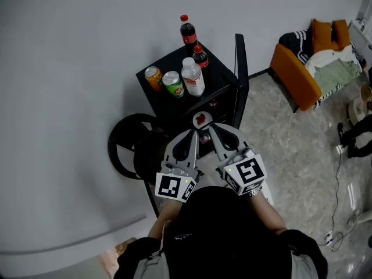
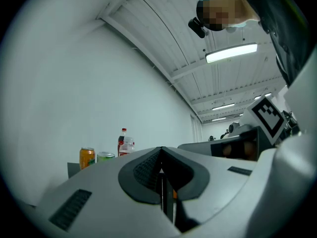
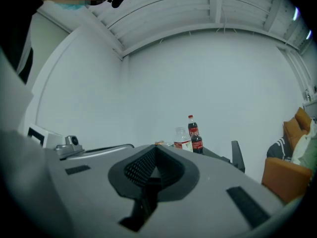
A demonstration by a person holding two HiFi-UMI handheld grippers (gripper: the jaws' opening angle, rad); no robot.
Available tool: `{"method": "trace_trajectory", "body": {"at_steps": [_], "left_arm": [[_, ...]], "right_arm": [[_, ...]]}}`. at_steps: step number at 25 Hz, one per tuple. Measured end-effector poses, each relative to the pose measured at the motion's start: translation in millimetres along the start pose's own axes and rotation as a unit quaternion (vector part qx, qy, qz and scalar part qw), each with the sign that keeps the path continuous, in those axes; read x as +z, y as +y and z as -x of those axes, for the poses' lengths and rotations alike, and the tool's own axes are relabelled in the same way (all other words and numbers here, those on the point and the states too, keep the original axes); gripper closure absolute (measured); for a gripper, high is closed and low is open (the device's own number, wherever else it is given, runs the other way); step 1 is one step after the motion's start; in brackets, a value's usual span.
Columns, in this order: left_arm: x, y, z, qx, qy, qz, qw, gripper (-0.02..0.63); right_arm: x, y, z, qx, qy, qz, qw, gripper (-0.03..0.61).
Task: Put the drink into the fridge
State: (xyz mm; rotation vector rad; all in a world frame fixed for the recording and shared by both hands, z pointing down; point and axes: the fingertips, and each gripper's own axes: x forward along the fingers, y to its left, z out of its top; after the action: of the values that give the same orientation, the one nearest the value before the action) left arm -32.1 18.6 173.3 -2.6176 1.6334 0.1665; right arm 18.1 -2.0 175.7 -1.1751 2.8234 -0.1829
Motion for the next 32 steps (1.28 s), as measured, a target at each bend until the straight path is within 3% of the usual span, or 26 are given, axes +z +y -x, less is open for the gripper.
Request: {"method": "trace_trajectory", "body": {"at_steps": [11, 17, 26, 32], "left_arm": [[-11.2, 8.5, 9.9, -0.002, 0.021, -0.001, 0.9998, 0.604], [-21.3, 33.7, 4.5, -0.007, 0.032, 0.007, 0.9994, 0.604], [-17.4, 122.3, -9.8, -0.040, 0.022, 0.013, 0.9989, 0.604], [-18.4, 198.1, -18.1, -0.027, 0.018, 0.025, 0.9992, 0.604]], "right_arm": [[-11.2, 17.2, -10.3, 0.017, 0.007, -0.006, 1.000, 0.565], [-18.4, 28.3, -31.2, 0.014, 0.019, 0.003, 1.000, 0.565], [-21.9, 28.4, -112.8, -0.040, 0.024, 0.002, 0.999, 0.565], [-24.7, 41.2, -167.9, -0.063, 0.034, 0.007, 0.997, 0.565]]}}
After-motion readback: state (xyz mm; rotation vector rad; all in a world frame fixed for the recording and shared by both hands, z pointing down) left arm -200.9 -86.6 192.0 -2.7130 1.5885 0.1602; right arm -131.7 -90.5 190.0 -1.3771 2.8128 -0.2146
